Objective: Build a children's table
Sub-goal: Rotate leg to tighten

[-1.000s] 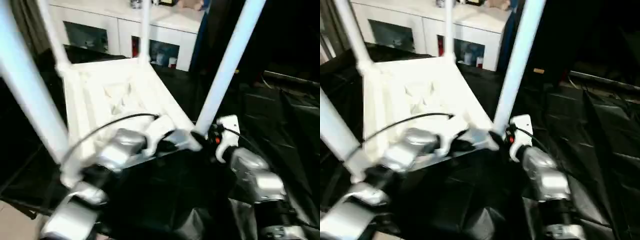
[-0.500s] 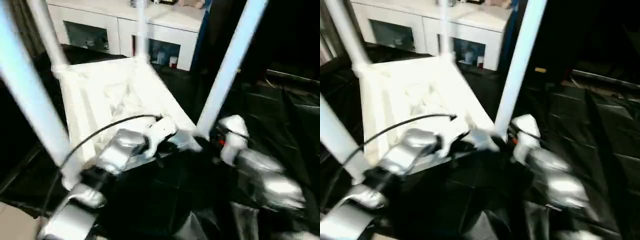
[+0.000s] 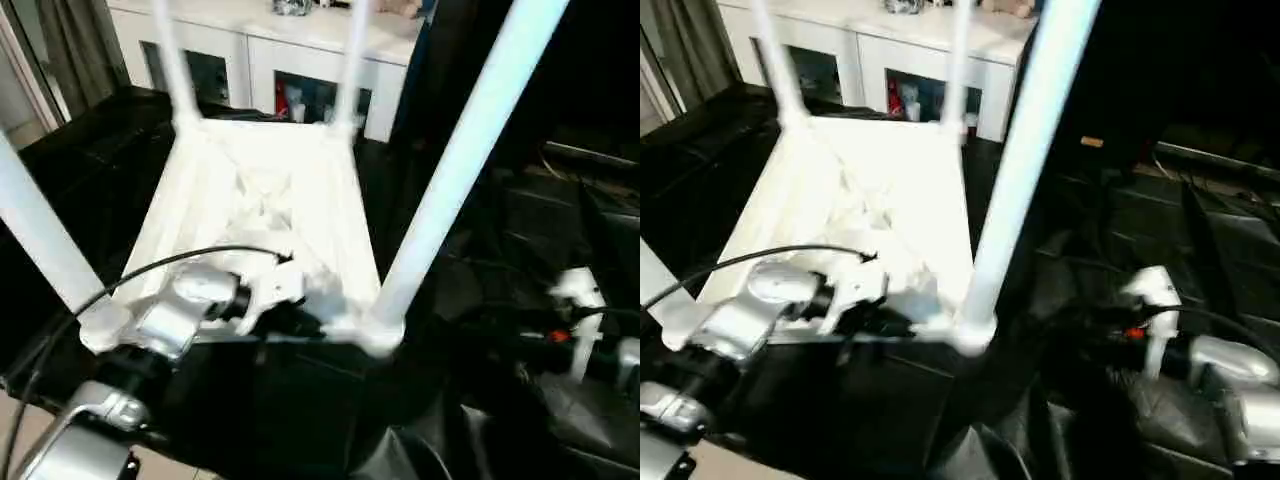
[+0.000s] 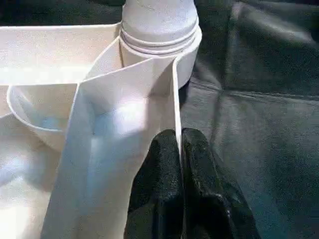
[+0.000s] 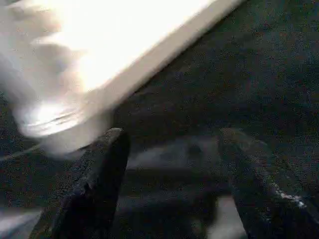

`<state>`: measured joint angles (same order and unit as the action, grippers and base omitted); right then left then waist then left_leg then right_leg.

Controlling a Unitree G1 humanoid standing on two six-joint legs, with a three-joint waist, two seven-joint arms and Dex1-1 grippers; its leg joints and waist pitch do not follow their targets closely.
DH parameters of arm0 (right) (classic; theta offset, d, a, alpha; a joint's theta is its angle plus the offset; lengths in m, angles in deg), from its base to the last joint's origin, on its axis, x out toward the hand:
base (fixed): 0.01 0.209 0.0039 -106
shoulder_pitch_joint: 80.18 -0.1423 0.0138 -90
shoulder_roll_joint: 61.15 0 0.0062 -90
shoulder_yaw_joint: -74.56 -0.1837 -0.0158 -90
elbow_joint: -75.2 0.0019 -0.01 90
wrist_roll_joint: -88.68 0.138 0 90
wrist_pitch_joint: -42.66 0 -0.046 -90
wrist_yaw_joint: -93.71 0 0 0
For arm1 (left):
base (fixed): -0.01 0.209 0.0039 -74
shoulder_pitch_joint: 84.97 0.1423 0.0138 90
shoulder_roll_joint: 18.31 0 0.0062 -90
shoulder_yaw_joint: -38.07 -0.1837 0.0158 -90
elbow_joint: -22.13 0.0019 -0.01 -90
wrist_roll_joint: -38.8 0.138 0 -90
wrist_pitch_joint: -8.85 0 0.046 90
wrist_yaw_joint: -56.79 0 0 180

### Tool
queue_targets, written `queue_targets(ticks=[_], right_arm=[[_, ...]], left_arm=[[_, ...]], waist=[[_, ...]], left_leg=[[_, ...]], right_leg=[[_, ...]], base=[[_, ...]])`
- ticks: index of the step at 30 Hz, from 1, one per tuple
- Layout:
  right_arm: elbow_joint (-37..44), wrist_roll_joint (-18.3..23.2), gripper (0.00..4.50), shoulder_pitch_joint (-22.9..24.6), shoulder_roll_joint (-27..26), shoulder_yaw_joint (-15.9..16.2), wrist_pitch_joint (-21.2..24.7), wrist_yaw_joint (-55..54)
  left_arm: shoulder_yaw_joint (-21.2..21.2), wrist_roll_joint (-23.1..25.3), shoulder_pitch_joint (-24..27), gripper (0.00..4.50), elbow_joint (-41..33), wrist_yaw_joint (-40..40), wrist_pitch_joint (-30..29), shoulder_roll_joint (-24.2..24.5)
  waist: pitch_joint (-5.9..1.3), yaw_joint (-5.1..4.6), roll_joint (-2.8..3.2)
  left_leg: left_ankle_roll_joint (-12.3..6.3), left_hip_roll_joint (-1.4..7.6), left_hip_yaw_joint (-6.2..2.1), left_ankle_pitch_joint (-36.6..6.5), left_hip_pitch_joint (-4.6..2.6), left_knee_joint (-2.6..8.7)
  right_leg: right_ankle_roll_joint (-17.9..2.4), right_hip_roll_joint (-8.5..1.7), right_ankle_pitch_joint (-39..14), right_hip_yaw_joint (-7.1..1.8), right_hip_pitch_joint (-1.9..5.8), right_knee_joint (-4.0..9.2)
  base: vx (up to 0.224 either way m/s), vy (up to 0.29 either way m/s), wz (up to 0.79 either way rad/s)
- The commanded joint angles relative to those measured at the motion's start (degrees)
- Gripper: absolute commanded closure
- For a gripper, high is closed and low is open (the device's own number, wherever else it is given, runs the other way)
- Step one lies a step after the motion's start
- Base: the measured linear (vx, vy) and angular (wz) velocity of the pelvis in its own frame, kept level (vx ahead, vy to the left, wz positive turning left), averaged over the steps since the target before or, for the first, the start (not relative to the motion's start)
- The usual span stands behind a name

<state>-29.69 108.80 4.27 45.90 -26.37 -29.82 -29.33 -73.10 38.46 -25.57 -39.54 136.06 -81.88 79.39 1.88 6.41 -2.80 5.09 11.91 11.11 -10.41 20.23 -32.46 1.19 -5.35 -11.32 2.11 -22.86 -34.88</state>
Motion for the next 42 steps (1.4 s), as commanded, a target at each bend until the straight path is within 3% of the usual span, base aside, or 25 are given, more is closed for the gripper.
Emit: queue_targets(ticks=[1, 4, 11, 12, 15, 18, 19, 24, 25, 26, 29, 30, 31, 32, 33, 34, 36, 37, 38, 39, 40, 42], right_arm=[[-1.4, -1.5, 1.43, -0.9, -0.8, -0.5, -1.8, -3.5], [-1.7, -1.7, 1.43, -1.8, -3.4, -0.3, -2.3, -6.2], [-1.0, -2.2, 1.43, -4.3, -10.9, 1.8, -3.6, -12.1], [-1.0, -2.2, 1.40, -4.3, -10.9, 1.8, -3.6, -12.1], [-1.6, -2.5, 1.39, -6.0, -14.7, 2.3, -5.3, -16.8], [-1.2, -2.5, 1.39, -6.2, -16.4, 2.2, -5.4, -18.3], [-0.9, -2.4, 1.39, -6.3, -17.2, 2.0, -5.4, -19.0], [0.9, -2.3, 1.39, -6.5, -18.4, 1.5, -5.2, -21.1], [1.6, -2.4, 1.39, -6.7, -18.7, 1.4, -5.3, -22.4], [2.3, -2.8, 1.39, -7.0, -19.2, 1.4, -5.7, -23.9], [2.9, -3.1, 1.39, -7.2, -19.5, 1.4, -6.0, -25.1], [3.4, -4.1, 1.39, -7.3, -19.9, 1.7, -6.7, -26.5], [4.5, -5.4, 1.39, -7.2, -20.5, 2.2, -6.6, -28.8], [4.5, -5.4, 1.39, -7.2, -20.5, 2.2, -6.6, -28.8], [5.3, -7.0, 1.39, -7.0, -21.3, 2.5, -5.9, -31.8], [5.8, -8.3, 1.39, -6.4, -22.4, 2.4, -5.6, -35.2], [6.9, -9.3, 1.06, -5.2, -24.8, 1.4, -5.2, -40.2], [7.5, -9.1, 1.06, -4.6, -25.5, 1.3, -5.3, -41.0], [8.0, -9.1, 1.06, -4.1, -25.9, 1.2, -5.4, -41.6], [9.5, -9.6, 0.87, -2.7, -26.9, 1.4, -5.8, -43.2], [10.2, -9.7, 0.72, -2.0, -27.1, 1.7, -5.9, -43.4], [11.6, -9.9, 0.60, -0.6, -27.6, 2.0, -6.4, -43.8]], left_arm=[[-3.3, -1.0, 0.9, 4.50, -1.5, 4.5, 2.0, -0.9], [-3.6, -1.5, 1.1, 4.50, -2.1, 5.6, 4.0, -0.5], [-4.7, -1.2, 2.0, 4.50, -3.1, 8.5, 9.8, 1.1], [-4.7, -1.2, 2.0, 4.22, -3.1, 8.5, 9.8, 1.1], [-2.3, -2.0, 2.0, 4.05, -1.6, 9.1, 14.0, 2.0], [-0.4, -4.4, 2.6, 3.79, -2.8, 10.0, 14.7, 3.5], [0.6, -5.9, 3.1, 3.79, -4.4, 10.3, 14.8, 4.4], [4.0, -8.9, 3.1, 3.40, -8.2, 9.8, 13.0, 6.3], [5.8, -10.3, 3.0, 3.34, -9.8, 8.6, 11.3, 6.7], [8.2, -11.6, 2.9, 3.23, -11.7, 6.0, 7.7, 7.0], [10.1, -12.4, 2.8, 3.02, -13.0, 3.8, 4.4, 7.2], [11.7, -11.7, 2.8, 2.87, -13.7, -0.6, -0.5, 7.2], [13.4, -10.0, 2.7, 2.80, -12.7, -7.8, -3.1, 6.0], [13.4, -10.0, 2.7, 2.74, -12.7, -7.8, -3.1, 6.0], [15.1, -6.7, 2.4, 2.65, -10.7, -17.0, -4.7, 4.1], [17.4, -4.4, 2.5, 2.55, -8.7, -27.1, -4.5, 1.1], [21.9, -2.7, 3.5, 2.41, -7.9, -41.3, -4.7, -3.9], [23.4, -2.6, 4.5, 2.41, -8.8, -45.0, -4.2, -5.4], [24.5, -2.6, 5.3, 2.41, -9.7, -47.3, -3.9, -6.5], [27.6, -3.0, 8.2, 2.21, -13.0, -52.9, -3.2, -9.5], [28.6, -2.7, 9.8, 2.12, -14.6, -54.6, -2.4, -10.6], [29.4, -2.1, 13.1, 2.05, -18.6, -57.5, -3.2, -12.3]], waist=[[-2.54, -0.24, -0.05], [-2.66, -0.19, 0.17], [-2.77, 0.16, 0.74], [-2.76, 0.10, 0.78], [-2.68, -0.13, 0.00], [-2.68, -0.05, 0.14], [-2.70, -0.01, -0.56], [-2.70, -0.15, -0.22], [-2.61, -0.23, -0.41], [-2.64, -0.21, -0.03], [-2.54, -0.27, -0.30], [-2.46, -0.24, -0.29], [-2.43, -0.45, -1.28], [-2.41, -0.35, -1.08], [-2.43, -0.18, -0.71], [-2.41, -0.48, -3.38], [-2.41, 0.03, -2.02], [-2.47, 0.07, -1.92], [-2.58, -0.02, -1.87], [-2.65, -0.17, -0.98], [-2.65, -0.35, -1.94], [-2.91, -0.50, -1.44]], left_leg=[[-1.25, 1.25, -0.19, -14.5, -0.64, 3.49], [-2.07, 1.20, -0.20, -12.2, -0.15, 3.43], [-1.64, 1.44, -0.05, -11.1, -0.41, 3.41], [-1.45, 1.46, -0.02, -11.1, -0.40, 3.42], [-0.96, 1.34, -0.09, -12.2, -0.20, 3.60], [-0.83, 1.30, -0.11, -11.8, -0.30, 3.60], [-1.03, 1.38, -0.09, -11.3, -0.18, 3.59], [-0.85, 1.33, -0.02, -9.4, -0.42, 3.53], [-0.87, 1.29, 0.07, -9.3, -0.44, 3.52], [-0.61, 1.27, 0.09, -9.3, -0.53, 3.47], [-0.43, 1.16, 0.15, -9.8, -0.47, 3.43], [-0.40, 1.09, 0.15, -10.0, -0.51, 3.43], [0.05, 1.23, 0.25, -10.1, -0.40, 3.37], [0.01, 1.11, 0.15, -9.9, -0.34, 3.29], [-0.12, 1.09, 0.05, -9.9, -0.43, 3.41], [-0.12, 1.24, 0.18, -9.0, 0.00, 3.20], [0.42, 1.42, -0.20, -10.0, -0.25, 3.34], [0.61, 1.37, -0.26, -10.2, -0.40, 3.41], [0.80, 1.52, -0.37, -10.1, -0.39, 3.50], [1.51, 1.70, -0.64, -9.7, -0.23, 3.54], [1.22, 1.27, -0.53, -8.9, -0.13, 3.31], [0.32, 1.04, -0.43, -7.0, -0.24, 2.94]], right_leg=[[-11.8, -2.09, -12.3, -1.60, 1.81, 4.70], [-12.5, -2.09, -8.2, -1.56, 2.26, 4.05], [-13.1, -2.04, -5.6, -1.46, 2.28, 3.55], [-13.2, -2.04, -4.9, -1.49, 2.28, 3.43], [-12.0, -2.30, -8.1, -1.52, 2.31, 3.68], [-11.6, -2.41, -8.8, -1.67, 2.15, 3.60], [-11.7, -2.43, -8.3, -1.64, 2.19, 3.44], [-12.9, -2.02, -3.0, -1.56, 2.08, 2.67], [-13.1, -1.96, -2.3, -1.57, 2.08, 2.62], [-13.3, -1.98, -1.7, -1.61, 2.10, 2.49], [-13.1, -2.00, -2.9, -1.68, 2.23, 2.62], [-12.8, -1.99, -4.0, -1.70, 2.16, 2.84], [-12.5, -1.75, -4.1, -1.66, 2.17, 2.70], [-12.3, -1.90, -4.5, -1.70, 2.22, 2.66], [-11.5, -2.17, -6.6, -1.76, 2.19, 3.02], [-10.7, -1.82, -6.5, -1.64, 2.40, 2.98], [-9.3, -2.45, -8.8, -1.71, 2.16, 3.31], [-9.1, -2.37, -8.9, -1.66, 2.02, 3.39], [-9.0, -2.25, -7.7, -1.60, 2.05, 3.24], [-9.3, -2.02, -3.4, -1.54, 2.27, 2.76], [-9.2, -1.63, -0.5, -1.43, 2.47, 2.83], [-9.6, -1.36, 4.4, -1.52, 2.48, 2.53]], base=[[0.000, 0.000, 0.00], [0.000, 0.000, 0.00], [0.000, 0.000, 0.00], [0.000, 0.000, 0.00], [0.000, 0.000, 0.00], [0.000, 0.000, 0.00], [0.000, 0.000, 0.00], [0.000, 0.000, 0.00], [0.000, 0.000, 0.00], [0.000, 0.000, 0.00], [0.000, 0.000, 0.00], [0.000, 0.000, 0.00], [0.000, 0.000, 0.00], [0.000, 0.000, 0.00], [0.000, 0.000, 0.00], [0.000, 0.000, 0.00], [0.000, 0.000, 0.00], [0.000, 0.000, 0.00], [0.000, 0.000, 0.00], [0.000, 0.000, 0.00], [0.000, 0.000, 0.00], [0.000, 0.000, 0.00]])
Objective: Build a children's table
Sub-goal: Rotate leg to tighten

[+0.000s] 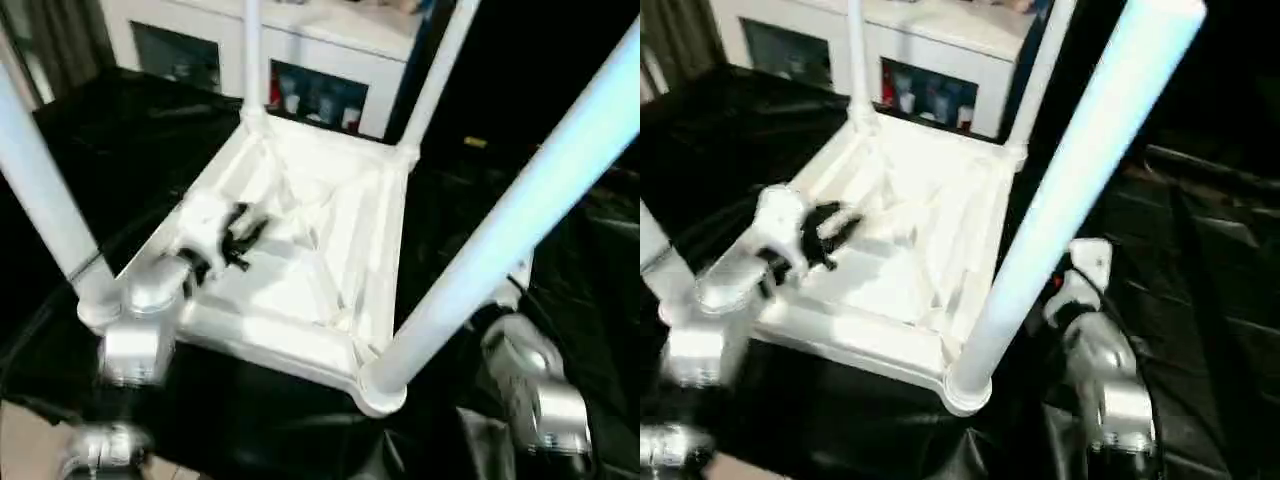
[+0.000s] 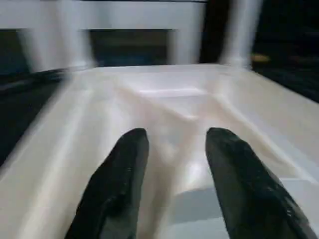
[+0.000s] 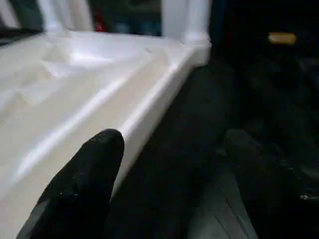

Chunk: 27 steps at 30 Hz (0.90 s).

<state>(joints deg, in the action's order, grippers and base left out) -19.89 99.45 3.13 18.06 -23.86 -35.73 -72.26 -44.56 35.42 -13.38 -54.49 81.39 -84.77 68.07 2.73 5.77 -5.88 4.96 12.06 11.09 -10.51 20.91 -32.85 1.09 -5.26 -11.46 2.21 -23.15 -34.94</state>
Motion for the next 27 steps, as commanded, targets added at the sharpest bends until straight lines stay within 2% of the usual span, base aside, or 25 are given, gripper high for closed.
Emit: queue_targets(ticks=[1, 2, 3, 4, 5, 7, 8, 9, 11, 12, 13, 14, 15, 16, 17, 18, 19, 20, 21, 22, 23, 24, 25, 26, 27], right_arm=[[2.6, -0.9, 0.60, 1.2, 0.3, -0.3, -0.2, -0.9], [2.9, -1.2, 0.55, 1.5, 0.3, -0.1, -0.2, -1.0], [3.9, -2.8, 0.29, 2.6, 0.7, 0.8, 0.2, -1.7], [4.3, -5.0, 0.21, 3.4, 1.3, 2.1, 1.3, -2.8], [4.6, -5.6, 0.21, 4.0, 1.5, 2.9, 1.5, -2.7], [5.2, -5.9, 0.21, 4.7, 1.4, 3.5, 1.3, -2.8], [5.7, -5.5, 0.21, 5.3, 1.0, 3.4, 1.0, -2.9], [6.1, -4.3, 0.21, 5.7, 0.4, 2.9, -0.1, -2.6], [6.6, -3.4, 0.21, 6.0, 0.1, 2.7, -1.0, -2.2], [6.9, -3.4, 0.21, 6.2, 0.0, 2.7, 0.2, -2.6], [7.3, -3.1, 0.21, 6.6, -0.1, 2.8, 0.7, -2.5], [8.1, -2.7, 0.21, 6.8, -0.6, 2.5, 2.0, -3.3], [8.1, -2.7, 0.21, 6.8, -0.6, 2.5, 2.0, -3.3], [8.4, -3.1, 0.21, 6.9, -0.6, 2.7, 2.4, -3.9], [8.4, -3.4, 0.21, 6.8, -0.5, 2.8, 2.1, -4.1], [8.4, -3.6, 0.21, 6.8, -0.5, 2.8, 1.7, -4.3], [8.4, -3.6, 0.21, 6.7, -0.5, 2.8, 1.4, -4.4], [8.3, -3.9, 0.21, 6.6, -0.4, 2.8, 1.0, -4.7], [7.7, -4.4, 0.21, 6.1, 0.0, 3.2, 0.4, -4.4], [7.4, -4.5, 0.21, 5.7, 0.4, 3.5, 0.6, -4.0], [7.2, -4.2, 0.21, 5.4, 0.6, 3.6, 0.6, -3.4], [7.2, -3.6, 0.21, 5.1, 0.7, 3.9, 0.7, -2.3], [7.2, -3.2, 0.21, 4.9, 1.0, 4.1, 0.6, -1.3], [7.2, -2.9, 0.21, 4.7, 1.2, 4.3, 0.7, -0.7], [7.2, -2.8, 0.21, 4.6, 1.4, 4.5, 0.7, -0.2]], left_arm=[[0.7, 1.4, 2.6, 2.05, -5.5, -3.6, 0.3, -1.9], [0.5, 1.5, 3.3, 2.00, -6.3, -4.0, -0.4, -2.3], [-0.6, 2.4, 5.4, 1.77, -8.7, -5.2, -2.9, -3.4], [-1.7, 3.4, 6.7, 1.69, -9.7, -6.8, -4.0, -4.4], [-2.5, 3.6, 7.4, 1.69, -9.8, -7.0, -3.0, -4.9], [-3.5, 3.8, 8.1, 1.69, -9.8, -7.5, -1.2, -5.4], [-4.3, 4.1, 8.5, 1.69, -9.4, -7.8, 0.9, -5.9], [-5.3, 4.4, 8.6, 1.69, -8.9, -7.6, 3.0, -6.2], [-5.9, 4.6, 8.7, 1.69, -9.1, -7.5, 3.9, -6.4], [-5.8, 4.9, 8.6, 1.69, -9.1, -8.3, 2.7, -6.7], [-5.8, 5.1, 8.6, 1.69, -9.5, -8.7, 1.5, -7.1], [-6.3, 6.1, 8.6, 1.69, -9.8, -9.2, 1.0, -6.9], [-6.3, 6.1, 8.6, 1.69, -9.8, -9.2, 1.0, -6.9], [-6.6, 6.6, 9.0, 1.69, -10.1, -9.8, 1.0, -6.6], [-6.6, 6.8, 9.3, 1.69, -9.9, -10.1, 2.0, -6.4], [-6.5, 6.5, 9.6, 1.69, -9.9, -10.0, 2.6, -6.2], [-6.5, 6.2, 9.8, 1.69, -9.9, -9.8, 2.8, -6.2], [-6.7, 6.6, 10.2, 1.69, -10.1, -10.1, 2.6, -5.9], [-6.7, 7.8, 10.8, 1.69, -10.7, -11.3, 2.1, -5.5], [-6.4, 8.1, 11.0, 1.69, -11.2, -12.2, 1.8, -5.6], [-6.1, 8.2, 11.2, 1.69, -11.6, -12.7, 1.9, -5.8], [-5.1, 7.2, 11.5, 1.69, -12.5, -13.2, 1.2, -6.4], [-4.9, 7.6, 11.6, 1.69, -13.1, -13.9, 0.9, -6.5], [-4.7, 7.9, 11.6, 1.69, -13.4, -14.3, 0.6, -6.5], [-4.8, 7.7, 11.7, 1.69, -13.6, -14.2, 0.5, -6.5]], waist=[[-3.63, -0.11, 1.66], [-3.63, -0.11, 1.66], [-3.39, -0.16, 2.83], [-3.03, -0.32, 3.48], [-3.02, -0.52, 2.84], [-2.82, -0.62, 3.21], [-2.71, -0.59, 3.52], [-2.68, -0.71, 3.54], [-2.87, -0.82, 3.84], [-2.80, -0.91, 3.88], [-2.66, -1.33, 3.88], [-2.98, -0.84, 3.70], [-3.01, -0.83, 3.32], [-3.21, -0.28, 2.71], [-2.90, 0.91, 2.27], [-2.91, 1.29, 2.37], [-2.41, 0.23, 2.84], [-2.60, -0.77, 2.78], [-3.19, -2.38, 5.24], [-3.24, -3.94, 5.95], [-3.23, -5.03, 6.77], [-3.07, -5.57, 6.62], [-3.72, -6.05, 6.68], [-4.08, -5.83, 6.70], [-4.31, -6.01, 5.33]], left_leg=[[-0.25, 0.93, -0.38, -6.6, -0.78, 3.33], [-0.25, 0.93, -0.38, -6.6, -0.78, 3.33], [-0.09, 0.95, -0.43, -8.4, -0.79, 3.50], [0.40, 0.98, -0.42, -10.7, -0.83, 3.67], [0.44, 1.06, -0.32, -12.2, -0.96, 3.72], [0.92, 0.88, -0.44, -16.9, -0.92, 3.85], [0.89, 0.84, -0.50, -17.6, -0.85, 3.91], [0.83, 0.81, -0.63, -18.2, -0.53, 4.00], [0.65, 0.81, -0.79, -17.7, -0.37, 4.00], [0.66, 0.80, -0.78, -17.5, -0.32, 4.00], [4.19, 0.31, 2.08, -21.7, -3.51, 1.13], [3.91, -0.53, 2.04, -21.3, -1.58, 1.18], [2.64, -0.90, 2.14, -21.1, -1.03, 0.46], [-1.03, -1.94, 1.46, -20.6, -0.36, -2.11], [-3.65, -2.49, -1.01, -17.7, 0.90, -5.32], [-3.60, -2.36, -2.44, -15.2, 1.85, -5.94], [-1.65, -2.69, -3.56, -12.6, 1.51, -3.87], [-1.68, -2.28, -3.63, -10.3, 1.28, -0.58], [1.18, 0.37, -3.99, -8.7, -3.24, 2.05], [2.21, 2.13, -6.90, -11.3, -1.95, 4.27], [3.56, 5.17, -8.53, -3.5, -3.18, 4.76], [1.90, 6.96, -8.98, -0.5, -2.99, 5.17], [-4.42, 7.78, -9.77, 8.5, -3.12, 4.14], [-8.11, 7.92, -9.55, 12.3, -3.69, 3.09], [-17.56, 6.81, -8.67, 17.5, -2.98, 1.46]], right_leg=[[-9.7, -1.34, 5.7, -1.62, 2.80, 2.60], [-9.7, -1.34, 5.7, -1.62, 2.80, 2.60], [-9.4, -1.42, 3.8, -1.65, 2.73, 2.80], [-9.0, -1.34, 0.9, -1.64, 2.51, 3.25], [-8.6, -1.25, -1.2, -1.62, 2.50, 3.74], [-6.8, -1.39, -10.0, -1.82, 2.15, 4.66], [-6.4, -1.48, -11.6, -1.89, 2.06, 4.79], [-5.7, -1.57, -13.9, -1.91, 2.12, 5.04], [-4.8, -1.64, -14.8, -1.89, 2.08, 5.04], [-4.7, -1.58, -14.8, -1.91, 2.00, 5.09], [-3.5, 0.25, -21.4, -4.39, -1.74, 6.57], [-2.7, 0.27, -23.6, -6.72, -0.03, 5.96], [-2.7, 0.06, -23.4, -8.19, 0.21, 6.11], [-3.7, -1.56, -25.0, -12.11, 1.37, 7.07], [-5.3, -4.68, -28.7, -17.36, 3.14, 8.78], [-6.5, -5.03, -28.5, -18.81, 3.98, 8.72], [-7.0, -0.08, -24.8, -18.18, 2.56, 7.92], [-6.6, 2.62, -19.1, -14.77, 2.18, 6.06], [-4.5, 6.46, -9.3, -8.84, -2.56, 2.32], [-5.5, 4.75, -1.8, -4.97, -0.52, -0.70], [-6.4, 3.27, 0.8, -2.45, -0.94, -1.01], [-6.4, 2.48, -0.3, -1.66, -0.98, -1.42], [-6.1, 1.04, -1.4, -0.49, -0.49, -2.22], [-6.8, 0.51, -1.2, -0.22, -0.98, -2.03], [-9.4, -1.19, 2.0, -0.79, -0.27, -1.18]], base=[[0.000, 0.000, 0.00], [0.000, 0.000, 0.00], [0.000, 0.000, 0.00], [0.000, 0.000, 0.00], [0.000, 0.000, 0.00], [0.000, 0.000, 0.00], [0.000, 0.000, 0.00], [0.000, 0.000, 0.00], [0.000, 0.000, 0.00], [0.000, 0.000, 0.00], [-0.073, -0.005, -0.18], [-0.020, 0.019, -0.48], [-0.020, 0.019, -0.48], [0.038, 0.049, -0.56], [-0.003, 0.109, -0.55], [-0.003, 0.109, -0.55], [-0.005, 0.170, -0.60], [0.014, 0.165, -0.44], [0.014, 0.165, -0.44], [0.007, 0.158, -0.17], [-0.009, 0.125, 0.01], [-0.009, 0.125, 0.01], [0.000, 0.000, 0.00], [0.000, 0.000, 0.00], [0.000, 0.000, 0.00]])
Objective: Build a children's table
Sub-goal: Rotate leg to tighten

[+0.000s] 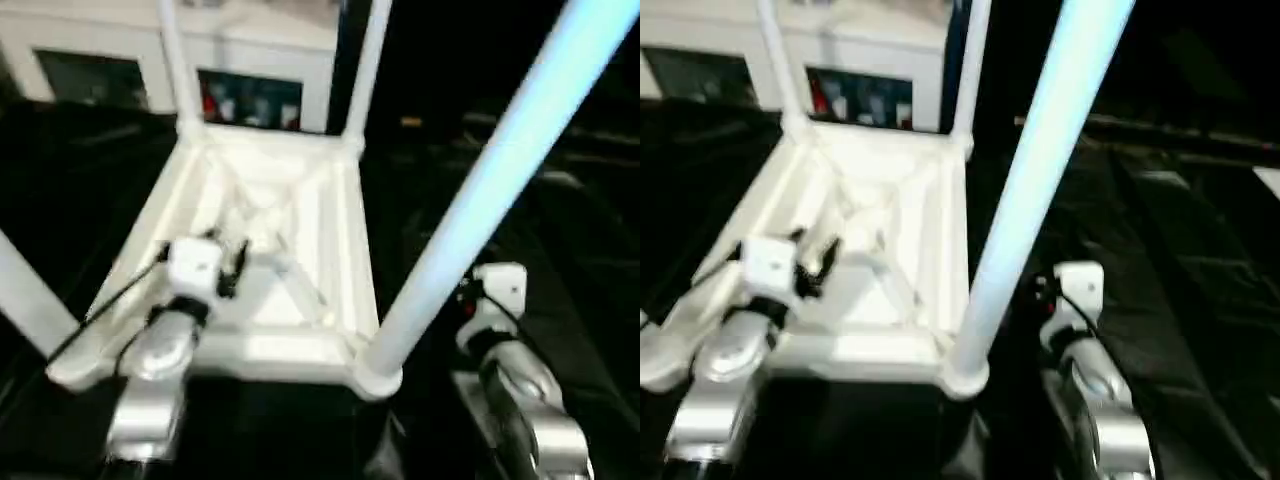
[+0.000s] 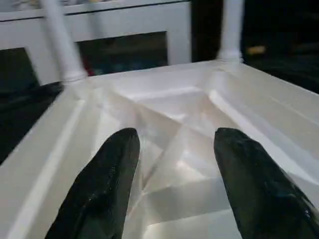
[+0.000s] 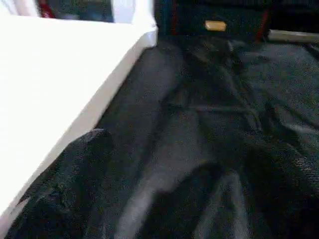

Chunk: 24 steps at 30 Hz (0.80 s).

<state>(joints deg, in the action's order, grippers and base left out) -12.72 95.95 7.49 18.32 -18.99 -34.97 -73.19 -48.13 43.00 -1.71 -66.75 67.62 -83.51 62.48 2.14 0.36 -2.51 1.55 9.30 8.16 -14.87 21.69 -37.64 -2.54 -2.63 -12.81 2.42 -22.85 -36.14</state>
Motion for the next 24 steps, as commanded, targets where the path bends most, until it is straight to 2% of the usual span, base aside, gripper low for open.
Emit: queue_targets(ticks=[1, 2, 3, 4, 5, 6, 8, 11, 12, 14, 16, 20, 21, 22, 23, 24], right_arm=[[-0.1, 0.6, 0.21, 0.1, 1.4, -0.2, -0.4, 1.0], [-0.1, 0.6, 0.21, 0.1, 1.5, -0.3, -0.4, 1.0], [-0.2, 0.8, 0.21, 0.0, 1.4, -0.5, -0.2, 0.8], [-0.3, 0.9, 0.21, -0.1, 1.4, -0.7, -0.1, 0.6], [-0.5, 0.8, 0.21, -0.2, 1.6, -0.7, 0.0, 0.6], [-0.9, 0.8, 0.21, -0.7, 1.8, -1.0, 0.8, 0.3], [-1.2, 1.1, 0.21, -1.0, 1.8, -1.4, 1.4, 0.3], [-1.6, 1.8, 0.21, -0.9, 1.4, -1.2, 1.2, 1.3], [-1.7, 1.6, 0.21, -0.8, 1.5, -1.0, 1.0, 1.5], [-1.7, 1.2, 0.21, -0.5, 1.6, -0.3, 0.7, 1.6], [-1.5, 1.1, 0.21, -0.2, 1.3, -0.2, 0.7, 1.2], [-1.6, 1.0, 0.21, 0.0, 1.2, -0.1, 0.9, 0.7], [-1.6, 1.0, 0.21, -0.1, 1.2, -0.1, 0.9, 0.5], [-1.7, 1.0, 0.21, -0.1, 1.2, -0.1, 0.8, 0.5], [-1.7, 1.0, 0.21, -0.1, 1.2, -0.1, 0.8, 0.5], [-1.7, 0.8, 0.21, -0.1, 1.2, 0.0, 0.8, 0.4]], left_arm=[[-1.2, -0.2, 0.2, 1.69, -1.7, -0.2, -0.9, -1.0], [-1.1, -0.3, 0.3, 1.69, -2.1, -0.4, -1.3, -1.1], [-1.1, -0.5, 0.5, 1.69, -2.3, -0.8, -1.4, -1.1], [-1.1, -0.6, 0.7, 1.69, -2.6, -1.4, -1.5, -1.0], [-0.9, -0.9, 0.8, 1.69, -2.6, -1.7, -1.8, -1.0], [-0.6, -1.0, 1.1, 1.69, -2.1, -1.8, -1.8, -0.7], [-0.5, -0.2, 1.3, 1.69, -1.7, -1.8, -2.0, -0.3], [-0.5, -0.1, 1.4, 1.69, -1.6, -1.3, -2.4, 0.1], [-0.4, -0.3, 1.3, 1.69, -1.6, -1.1, -2.4, 0.1], [-0.5, -0.3, 1.2, 1.69, -1.5, -0.8, -2.4, 0.2], [-0.8, -0.6, 1.1, 1.69, -1.3, -0.6, -2.4, 0.2], [-1.5, -1.3, 1.0, 1.69, -1.1, -0.5, -3.0, 0.2], [-1.8, -1.3, 1.0, 1.69, -1.1, -0.3, -3.3, 0.1], [-2.0, -1.3, 0.9, 1.69, -1.0, -0.1, -3.5, 0.1], [-2.0, -1.2, 0.9, 1.69, -1.0, -0.1, -3.5, 0.1], [-2.1, -1.3, 0.8, 1.69, -0.9, 0.1, -3.4, 0.1]], waist=[[-3.95, 0.37, 0.30], [-3.54, 1.14, -0.77], [-2.79, 2.53, -1.29], [-2.24, 3.22, -1.21], [-2.09, 3.21, -1.44], [-1.89, 3.28, -1.06], [-1.69, 3.18, -0.86], [-1.77, 3.35, -0.61], [-1.77, 3.35, -0.61], [-1.84, 3.56, -0.48], [-2.09, 3.55, -0.46], [-2.43, 3.46, -0.39], [-2.50, 3.40, -0.11], [-2.54, 3.32, -0.16], [-2.91, 3.29, -0.27], [-3.33, 3.26, -0.18]], left_leg=[[-17.93, 4.08, -1.76, 20.2, -1.06, 3.15], [-16.38, 0.92, 0.11, 15.4, 0.84, 2.55], [-9.82, 1.46, 0.08, 4.4, 0.88, 4.04], [-5.06, 2.01, 0.08, -2.4, 0.15, 4.95], [-3.63, 2.27, 0.06, -4.4, -0.07, 5.52], [-1.77, 2.70, -0.03, -7.4, -0.54, 6.43], [0.09, 3.35, -0.25, -11.6, -1.07, 7.49], [1.09, 3.83, -0.53, -12.4, -1.12, 7.95], [1.09, 3.83, -0.53, -12.4, -1.12, 7.95], [1.35, 3.91, -0.40, -12.1, -1.31, 7.95], [1.09, 3.92, -0.28, -9.2, -1.02, 7.88], [0.25, 3.82, -0.16, -5.1, -0.74, 7.61], [-0.02, 3.86, -0.10, -3.8, -0.81, 7.49], [-0.51, 3.81, -0.08, -1.5, -0.57, 7.32], [-2.43, 3.47, 0.22, 5.0, -0.37, 6.56], [-5.83, 2.81, 0.56, 12.6, 0.12, 5.55]], right_leg=[[-10.7, -5.84, 9.9, -2.28, 1.52, 3.24], [-11.1, -6.68, 10.4, -3.26, 2.60, 4.38], [-9.2, -7.91, -0.8, -3.55, 3.12, 5.86], [-5.7, -7.35, -14.7, -3.54, 2.80, 6.72], [-4.3, -6.74, -19.7, -3.37, 2.56, 6.89], [-2.3, -5.72, -24.8, -2.95, 1.99, 7.03], [-1.1, -4.95, -25.1, -2.64, 1.61, 6.99], [-2.1, -5.02, -20.2, -2.66, 1.70, 6.43], [-2.1, -5.02, -20.2, -2.66, 1.70, 6.43], [-3.6, -5.09, -16.2, -2.84, 1.71, 6.07], [-4.9, -5.09, -10.1, -2.88, 2.15, 5.40], [-6.5, -5.20, -2.6, -2.83, 2.76, 4.55], [-7.1, -5.16, -0.1, -2.83, 2.71, 4.38], [-7.6, -5.08, 2.9, -2.84, 2.65, 4.21], [-9.2, -4.63, 11.1, -2.68, 2.38, 3.59], [-11.2, -4.21, 20.5, -2.33, 1.93, 2.98]], base=[[-0.044, -0.068, 0.00], [-0.061, -0.090, 0.01], [-0.061, -0.090, 0.01], [-0.062, -0.098, 0.02], [-0.065, -0.091, 0.04], [-0.065, -0.091, 0.04], [-0.027, -0.034, 0.02], [0.000, 0.000, 0.00], [0.000, 0.000, 0.00], [0.000, 0.000, 0.00], [0.000, 0.000, 0.00], [0.000, 0.000, 0.00], [0.000, 0.000, 0.00], [0.000, 0.000, 0.00], [0.000, 0.000, 0.00], [0.000, 0.000, 0.00]])
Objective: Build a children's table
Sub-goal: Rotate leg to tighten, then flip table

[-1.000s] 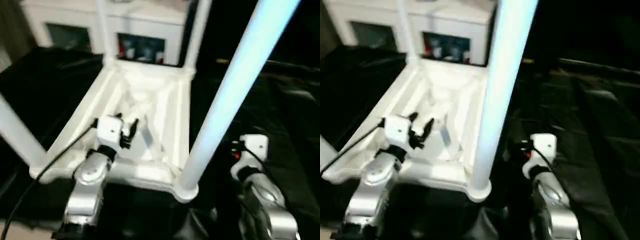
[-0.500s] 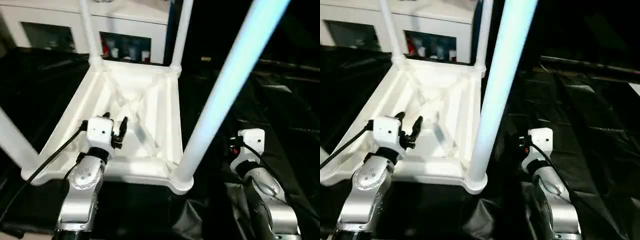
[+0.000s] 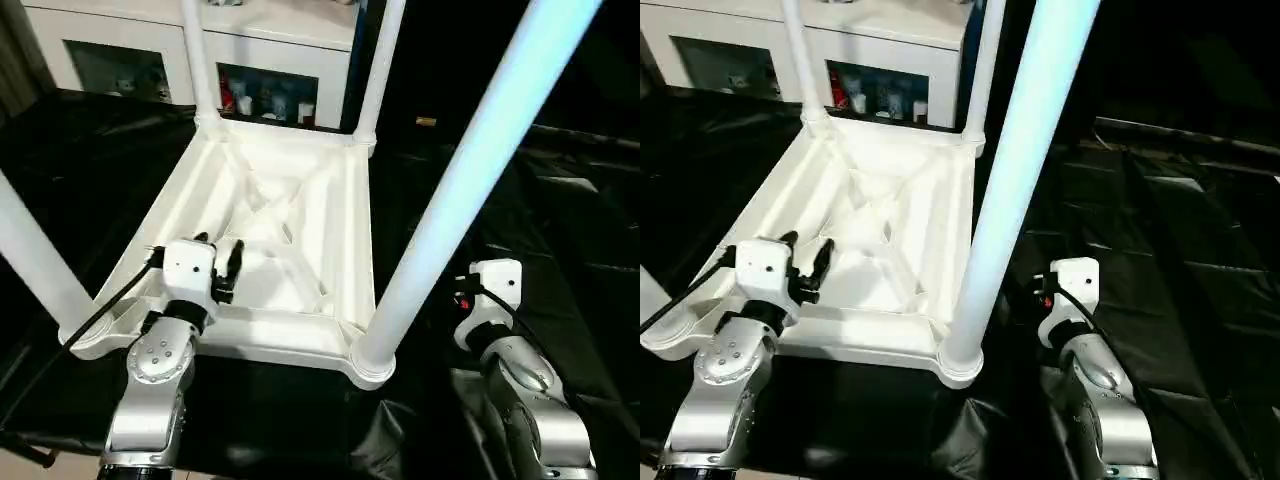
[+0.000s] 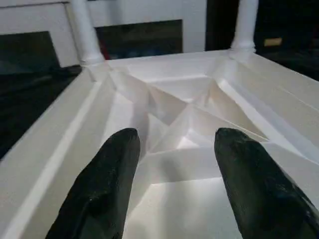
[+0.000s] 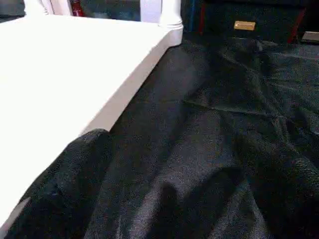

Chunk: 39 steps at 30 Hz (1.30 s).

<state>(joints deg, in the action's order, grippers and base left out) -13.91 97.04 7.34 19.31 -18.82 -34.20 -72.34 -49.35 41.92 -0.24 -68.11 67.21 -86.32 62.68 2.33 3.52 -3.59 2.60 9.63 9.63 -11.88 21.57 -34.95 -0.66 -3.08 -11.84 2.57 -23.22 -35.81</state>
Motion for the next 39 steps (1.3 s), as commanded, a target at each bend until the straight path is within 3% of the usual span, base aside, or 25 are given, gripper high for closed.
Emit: queue_targets(ticks=[1, 2, 4, 6, 7, 8, 9, 10, 11, 12, 13, 14, 15, 16, 17, 18, 19, 20, 21, 22, 25, 29, 31, 35, 39], right_arm=[[-0.5, -0.4, 0.21, 0.0, 0.3, -0.1, 0.0, -0.5], [-0.5, -0.4, 0.21, 0.0, 0.3, 0.0, 0.0, -0.5], [-0.4, -0.5, 0.21, 0.1, 0.2, 0.0, 0.0, -0.7], [-0.3, -0.7, 0.21, 0.1, 0.3, 0.0, -0.1, -0.9], [-0.2, -0.9, 0.21, 0.2, 0.3, 0.0, -0.2, -1.3], [-0.2, -1.0, 0.21, 0.2, 0.2, -0.2, -0.3, -1.6], [-0.4, -1.3, 0.21, 0.4, 0.2, -0.8, -0.7, -2.5], [-0.4, -1.4, 0.21, 0.5, 0.2, -0.9, -0.8, -2.7], [-0.5, -1.6, 0.21, 0.6, 0.2, -1.3, -1.2, -3.3], [-0.6, -1.8, 0.21, 0.7, 0.1, -1.7, -1.6, -4.1], [-0.2, -1.5, 0.21, 1.5, -0.3, -3.2, -2.2, -5.5], [-0.2, -1.5, 0.21, 1.5, -0.4, -3.3, -2.3, -5.5], [0.8, -1.4, 0.21, 2.7, -0.7, -4.4, -4.2, -6.4], [1.8, -0.6, 0.21, 3.9, -1.1, -5.2, -4.6, -6.7], [2.0, -0.5, 0.21, 4.1, -1.2, -5.3, -4.7, -6.7], [2.5, -0.2, 0.21, 4.8, -1.4, -5.6, -4.8, -6.7], [4.2, 1.0, 0.21, 6.9, -1.7, -5.8, -5.0, -6.1], [6.0, 3.3, 0.21, 9.0, -1.6, -4.5, -4.7, -2.3], [6.4, 3.5, 0.21, 9.4, -1.3, -3.9, -4.9, -1.3], [8.1, 5.5, 0.21, 10.8, -0.9, -2.7, -5.7, 2.4], [9.6, 8.8, 0.21, 12.1, -0.2, -1.7, -5.5, 6.8], [13.8, 14.8, 0.21, 16.2, 6.2, 1.6, -4.6, 21.0], [14.3, 15.6, 0.21, 16.6, 6.8, 1.8, -4.3, 22.4], [14.3, 15.9, 0.21, 17.0, 11.3, -1.1, -3.1, 25.4], [14.4, 17.1, 0.21, 17.4, 14.2, -1.0, -2.0, 26.8]], left_arm=[[-1.0, -0.3, -0.7, 1.69, 0.5, 0.6, -0.4, -0.1], [-1.0, -0.3, -0.8, 1.69, 0.6, 0.6, -0.4, -0.1], [-1.0, -0.4, -0.9, 1.69, 0.7, 0.7, -0.2, 0.0], [-1.2, -0.1, -1.1, 1.69, 1.0, 0.5, -0.1, 0.1], [-1.4, 0.1, -1.1, 1.69, 1.1, 0.4, -0.2, 0.3], [-1.5, 0.1, -1.1, 1.69, 1.2, 0.4, -0.3, 0.4], [-1.7, 0.0, -1.0, 1.69, 1.4, 0.6, -0.1, 0.4], [-1.8, 0.0, -1.0, 1.69, 1.4, 0.6, -0.1, 0.4], [-1.8, 0.0, -0.9, 1.69, 1.4, 0.7, 0.1, 0.3], [-1.9, -0.1, -0.7, 1.69, 1.5, 0.8, 0.3, 0.3], [-2.4, 0.0, -0.2, 1.69, 1.8, 1.5, 1.4, 0.7], [-2.4, 0.0, -0.1, 1.69, 1.9, 1.6, 1.5, 0.7], [-2.4, -1.0, 0.5, 1.69, 1.9, 3.0, 2.9, 0.9], [-2.5, -1.5, 1.1, 1.69, 1.7, 4.0, 3.1, 1.3], [-2.5, -1.6, 1.1, 1.69, 1.6, 4.1, 3.1, 1.4], [-2.6, -1.9, 1.4, 1.69, 1.5, 4.7, 3.2, 1.7], [-3.1, -2.2, 2.2, 1.69, 0.8, 6.0, 3.2, 2.5], [-3.2, -3.4, 2.6, 1.69, 0.5, 6.8, 3.3, 2.6], [-3.1, -3.8, 2.6, 1.69, 0.4, 7.0, 3.2, 2.5], [-3.2, -4.1, 2.8, 1.69, 0.2, 7.2, 3.4, 2.4], [-3.0, -5.6, 3.7, 1.69, -0.4, 8.6, 4.1, 2.2], [-4.1, -16.3, 9.6, 1.69, -5.2, 23.0, 3.7, 5.6], [-4.3, -17.3, 10.2, 1.69, -5.8, 24.7, 3.3, 6.3], [-5.1, -19.5, 11.8, 1.69, -8.9, 30.0, -1.2, 11.5], [-4.7, -17.5, 9.5, 1.69, -7.7, 25.2, -0.6, 8.8]], waist=[[-3.99, 0.08, 0.70], [-4.45, 0.12, 0.63], [-5.66, 0.17, 0.79], [-5.38, 0.26, 1.60], [-4.39, -0.32, 1.96], [-3.81, -0.50, 2.58], [-1.24, -1.35, 4.16], [-1.06, 0.62, 4.29], [0.47, 3.08, 3.69], [-0.24, 6.88, 3.60], [-2.20, 6.23, 0.54], [-2.39, 3.31, -3.72], [0.19, 5.80, -0.07], [0.11, 7.32, 0.64], [0.11, 7.32, 0.64], [-0.73, 7.18, 1.75], [-1.55, 6.60, 2.63], [-2.42, 6.23, 3.40], [-2.55, 6.08, 3.62], [-2.21, 5.63, 3.39], [-2.28, 3.83, 3.93], [-1.85, 1.96, 3.96], [-1.73, 0.98, 3.90], [-1.26, 0.97, 3.90], [-1.32, 1.07, 4.21]], left_leg=[[-11.11, 1.68, -0.39, 16.0, 0.80, 1.83], [-12.85, 1.22, -0.31, 18.2, 1.21, 1.32], [-18.49, 0.20, -0.42, 24.3, 3.18, -0.29], [-19.18, 0.89, -0.46, 15.4, 3.84, -0.29], [-17.52, 2.05, -0.42, 1.6, 3.74, 0.94], [-14.69, 2.87, -0.68, -7.8, 2.70, 1.87], [-2.50, 7.88, -2.08, -39.3, 1.91, 8.38], [0.94, 9.14, -1.50, -46.7, 5.01, 11.81], [3.98, 8.05, 1.98, -52.6, 8.44, 13.57], [5.25, 5.41, 6.95, -53.4, 9.30, 12.88], [8.15, 5.78, 7.74, -32.2, 3.35, 3.32], [7.33, 4.05, 3.52, -20.0, -3.30, -11.02], [-1.37, -0.38, -2.21, -5.1, 3.87, -10.62], [-0.02, -0.33, -5.25, -2.9, 4.38, -7.97], [-0.02, -0.33, -5.25, -2.9, 4.38, -7.97], [2.40, 4.11, -4.48, -9.8, -3.01, -0.77], [2.03, 4.91, -4.41, -12.1, -3.81, 0.78], [0.62, 5.41, -4.10, -10.2, -3.13, 2.03], [-0.09, 5.36, -3.77, -9.9, -2.72, 2.60], [-0.53, 4.93, -3.40, -10.0, -1.28, 3.83], [-0.33, 4.56, -3.31, -11.4, -0.73, 4.92], [0.12, 4.41, -3.34, -13.2, 0.17, 5.82], [-0.57, 4.14, -3.17, -14.5, -0.05, 5.83], [0.01, 4.10, -2.44, -16.2, -0.92, 5.68], [0.68, 4.16, -2.24, -16.1, -1.19, 5.50]], right_leg=[[-14.9, -3.18, 27.0, -1.84, 1.44, 2.56], [-15.6, -3.02, 29.7, -1.57, 1.29, 2.41], [-17.2, -2.19, 36.2, -0.10, -0.56, 2.73], [-16.5, -2.51, 21.0, 0.89, -1.89, 5.01], [-13.9, -2.54, -0.5, 1.93, -2.11, 7.35], [-11.7, -2.61, -13.2, 2.72, -2.08, 8.05], [-1.2, -0.47, -29.9, 5.99, -0.25, 2.97], [-0.9, -0.33, -22.2, 5.61, 3.37, -7.44], [-1.5, 0.72, -19.7, 6.51, 4.40, -10.94], [-1.7, 1.16, -23.0, 5.43, 6.21, -13.18], [3.3, -2.85, -51.6, -2.04, 2.28, -9.58], [6.2, -8.32, -69.5, -3.82, -6.34, 3.03], [3.7, -8.29, -67.6, -10.73, 0.22, 7.64], [0.6, -8.08, -52.3, -10.19, 4.00, 5.03], [0.6, -8.08, -52.3, -10.19, 4.00, 5.03], [-3.2, -2.59, -23.9, -5.89, 0.07, 0.97], [-4.8, -2.43, -16.4, -5.26, 0.51, 0.06], [-6.8, -2.98, -2.8, -4.75, 1.88, -0.48], [-6.9, -3.34, 1.1, -4.43, 2.40, -0.10], [-6.4, -4.12, 5.7, -4.12, 3.61, 0.83], [-5.7, -4.60, 4.7, -3.71, 4.63, 1.91], [-5.9, -4.86, 0.9, -3.62, 5.58, 3.04], [-6.0, -4.84, -1.2, -3.92, 5.03, 3.57], [-7.6, -4.91, -10.6, -4.55, 4.04, 4.70], [-7.8, -4.83, -11.9, -4.64, 4.03, 4.95]], base=[[0.000, 0.000, 0.00], [-0.067, 0.012, 0.02], [-0.089, 0.013, 0.02], [-0.150, 0.027, 0.02], [-0.177, 0.047, -0.04], [-0.174, 0.060, -0.11], [-0.174, 0.060, -0.11], [-0.215, 0.045, -0.09], [-0.219, 0.021, 0.11], [-0.219, 0.021, 0.11], [-0.102, -0.108, 0.21], [0.059, -0.174, 0.13], [0.059, -0.174, 0.13], [0.075, -0.032, 0.13], [-0.103, 0.025, 0.41], [-0.103, 0.025, 0.41], [-0.136, 0.015, 0.45], [-0.047, 0.062, 0.10], [-0.047, 0.062, 0.10], [-0.028, 0.087, -0.02], [-0.017, 0.080, -0.07], [-0.004, 0.053, -0.13], [0.003, 0.019, -0.10], [0.000, 0.000, 0.00], [0.000, 0.000, 0.00]])
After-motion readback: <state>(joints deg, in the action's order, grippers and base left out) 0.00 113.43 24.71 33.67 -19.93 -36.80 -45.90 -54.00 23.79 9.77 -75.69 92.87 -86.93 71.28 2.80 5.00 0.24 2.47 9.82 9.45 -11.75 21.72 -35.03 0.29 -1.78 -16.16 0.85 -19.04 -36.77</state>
